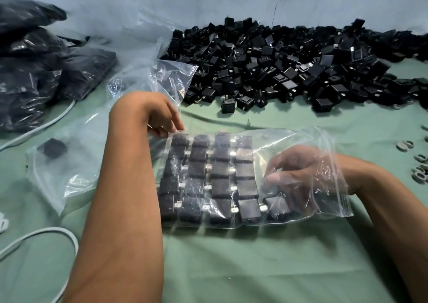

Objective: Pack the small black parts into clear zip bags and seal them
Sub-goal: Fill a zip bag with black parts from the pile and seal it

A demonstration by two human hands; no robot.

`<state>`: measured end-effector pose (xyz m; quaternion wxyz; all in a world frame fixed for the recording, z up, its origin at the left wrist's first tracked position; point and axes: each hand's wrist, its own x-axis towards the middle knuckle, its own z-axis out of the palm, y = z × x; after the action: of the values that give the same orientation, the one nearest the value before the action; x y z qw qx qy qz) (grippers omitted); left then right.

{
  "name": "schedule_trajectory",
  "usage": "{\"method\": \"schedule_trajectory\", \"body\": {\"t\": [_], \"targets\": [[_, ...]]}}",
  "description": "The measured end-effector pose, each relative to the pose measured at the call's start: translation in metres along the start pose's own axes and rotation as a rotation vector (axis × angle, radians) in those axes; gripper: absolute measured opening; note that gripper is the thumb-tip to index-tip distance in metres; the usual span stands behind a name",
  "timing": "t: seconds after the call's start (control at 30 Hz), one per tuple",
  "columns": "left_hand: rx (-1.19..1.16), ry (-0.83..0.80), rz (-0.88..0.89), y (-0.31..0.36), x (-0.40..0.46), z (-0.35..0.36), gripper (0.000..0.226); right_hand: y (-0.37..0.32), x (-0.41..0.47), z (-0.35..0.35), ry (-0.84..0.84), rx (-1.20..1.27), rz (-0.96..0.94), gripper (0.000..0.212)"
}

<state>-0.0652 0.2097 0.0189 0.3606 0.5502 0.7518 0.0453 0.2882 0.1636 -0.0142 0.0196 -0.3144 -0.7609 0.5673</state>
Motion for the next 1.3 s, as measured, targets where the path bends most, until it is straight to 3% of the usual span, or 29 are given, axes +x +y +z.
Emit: {"method": "schedule_trajectory", "body": {"t": [0.27, 0.4, 0.53, 1.0, 1.13, 1.3], "targets": [[-0.118, 0.035, -0.090, -0.011, -0.005, 0.000, 0.035, -0.001, -0.001, 0.003, 0.042, 0.073, -0.047, 0.029], [-0.152, 0.059, -0.145, -0.017, -0.008, -0.003, 0.032, -0.004, -0.003, 0.005, 0.101, 0.049, -0.056, 0.040], [-0.198, 0.064, -0.177, -0.023, -0.010, -0.003, 0.030, -0.006, -0.002, 0.007, 0.148, -0.030, -0.080, 0.019], [-0.162, 0.082, -0.210, -0.028, -0.014, -0.008, 0.045, -0.008, 0.007, 0.013, 0.093, -0.056, -0.093, 0.012], [-0.145, 0.108, -0.204, -0.029, -0.014, -0.007, 0.044, -0.008, 0.008, 0.012, 0.087, -0.058, -0.110, 0.023], [-0.129, 0.123, -0.175, -0.031, -0.013, -0.008, 0.040, -0.009, 0.009, 0.012, 0.047, -0.061, -0.120, 0.008]]}}
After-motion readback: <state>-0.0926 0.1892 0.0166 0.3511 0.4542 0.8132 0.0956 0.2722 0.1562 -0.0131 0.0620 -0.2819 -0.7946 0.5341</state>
